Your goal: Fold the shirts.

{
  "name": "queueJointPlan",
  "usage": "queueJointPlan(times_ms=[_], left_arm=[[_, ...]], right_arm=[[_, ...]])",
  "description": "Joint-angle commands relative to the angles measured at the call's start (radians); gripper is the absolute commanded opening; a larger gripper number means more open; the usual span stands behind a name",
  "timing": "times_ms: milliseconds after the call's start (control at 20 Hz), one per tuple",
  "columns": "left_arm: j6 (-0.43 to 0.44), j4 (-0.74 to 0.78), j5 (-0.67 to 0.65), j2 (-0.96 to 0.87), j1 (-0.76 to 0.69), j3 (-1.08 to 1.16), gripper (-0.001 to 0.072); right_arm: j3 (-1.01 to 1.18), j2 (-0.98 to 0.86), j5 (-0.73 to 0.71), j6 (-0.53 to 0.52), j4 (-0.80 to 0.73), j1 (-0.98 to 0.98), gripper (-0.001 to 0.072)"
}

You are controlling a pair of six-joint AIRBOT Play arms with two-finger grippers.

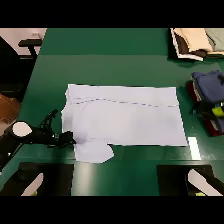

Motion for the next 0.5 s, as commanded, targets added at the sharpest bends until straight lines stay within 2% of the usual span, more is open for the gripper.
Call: queueJointPlan(times_ms=[0, 150, 250, 350, 450], left_arm=[[0.003, 0.015, -0.009, 0.000, 0.000, 0.025, 0.0025], [0.003, 0.015, -0.010, 0.000, 0.000, 0.025, 0.0025], [0.003, 0.014, -0.010, 0.000, 0.000, 0.025, 0.0025], [0.004, 0.014, -0.008, 0.000, 0.000, 0.025, 0.0025], [0.005, 0.016, -0.009, 0.000, 0.000, 0.025, 0.0025]], right_arm=[[-0.224, 0.029, 0.039, 0.005, -0.069, -0.146, 0.0577], [-0.360, 0.027, -0.015, 0.005, -0.060, -0.203, 0.0567], [-0.404, 0.027, -0.043, 0.005, -0.056, -0.195, 0.0516], [-0.417, 0.027, -0.079, 0.005, -0.025, -0.168, 0.0497], [-0.409, 0.027, -0.124, 0.005, 0.020, -0.128, 0.0351]])
